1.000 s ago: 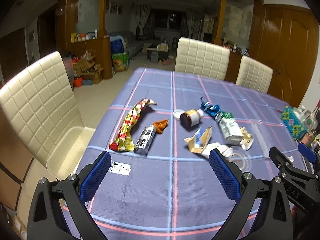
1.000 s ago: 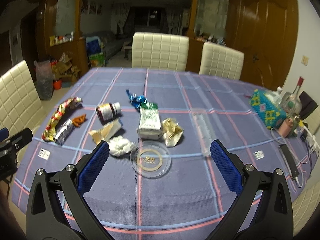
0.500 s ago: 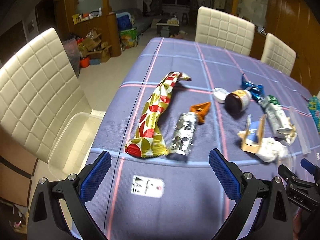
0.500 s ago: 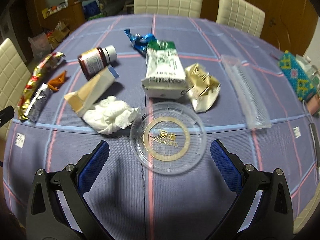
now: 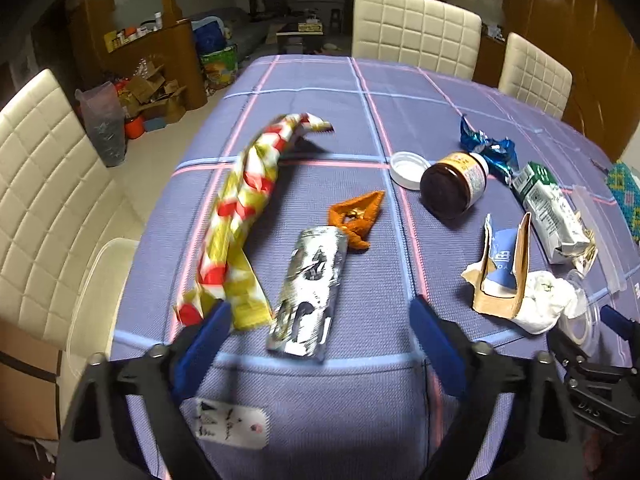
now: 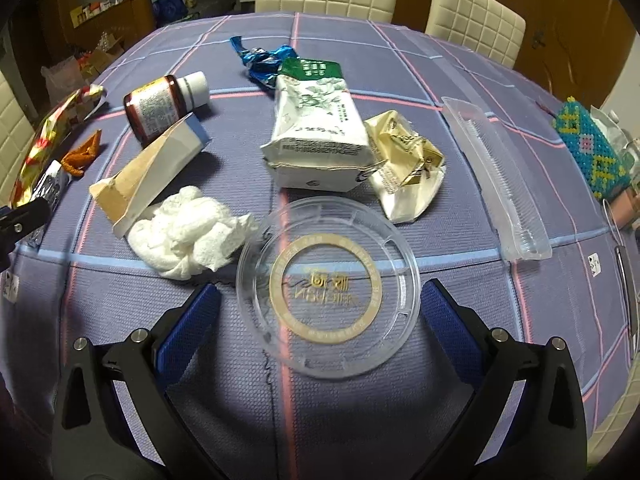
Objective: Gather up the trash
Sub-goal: 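Grasp the silver foil wrapper with the left tool while the right tool grasps the clear plastic lid, then carry both items to the clear bin and open the left tool over it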
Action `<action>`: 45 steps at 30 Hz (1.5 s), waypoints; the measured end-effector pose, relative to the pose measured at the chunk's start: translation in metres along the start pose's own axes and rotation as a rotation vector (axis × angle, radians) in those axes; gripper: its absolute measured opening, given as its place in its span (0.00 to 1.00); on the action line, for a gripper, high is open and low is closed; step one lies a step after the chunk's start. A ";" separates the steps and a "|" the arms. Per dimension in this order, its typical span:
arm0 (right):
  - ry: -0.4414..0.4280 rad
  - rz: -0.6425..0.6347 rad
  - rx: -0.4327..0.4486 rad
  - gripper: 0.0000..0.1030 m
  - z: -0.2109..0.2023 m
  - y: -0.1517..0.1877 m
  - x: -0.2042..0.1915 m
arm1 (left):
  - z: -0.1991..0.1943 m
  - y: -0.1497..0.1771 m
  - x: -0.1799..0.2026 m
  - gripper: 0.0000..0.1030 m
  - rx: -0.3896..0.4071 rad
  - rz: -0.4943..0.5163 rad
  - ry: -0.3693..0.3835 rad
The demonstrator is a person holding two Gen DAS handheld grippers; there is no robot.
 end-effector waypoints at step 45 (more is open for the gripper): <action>-0.217 -0.265 0.190 0.84 -0.073 -0.003 -0.166 | -0.071 0.049 -0.117 0.24 0.098 -0.198 -0.058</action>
Point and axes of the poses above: each gripper's, at about its wrist camera, not at the fingertips, and z roughly the way its jaws point, x to its right, y to its underside, the point moved 9 cm from there along z, roughly the way its jaws point, and after that the axes turned 7 degrees about z, right-handed, at the moved point
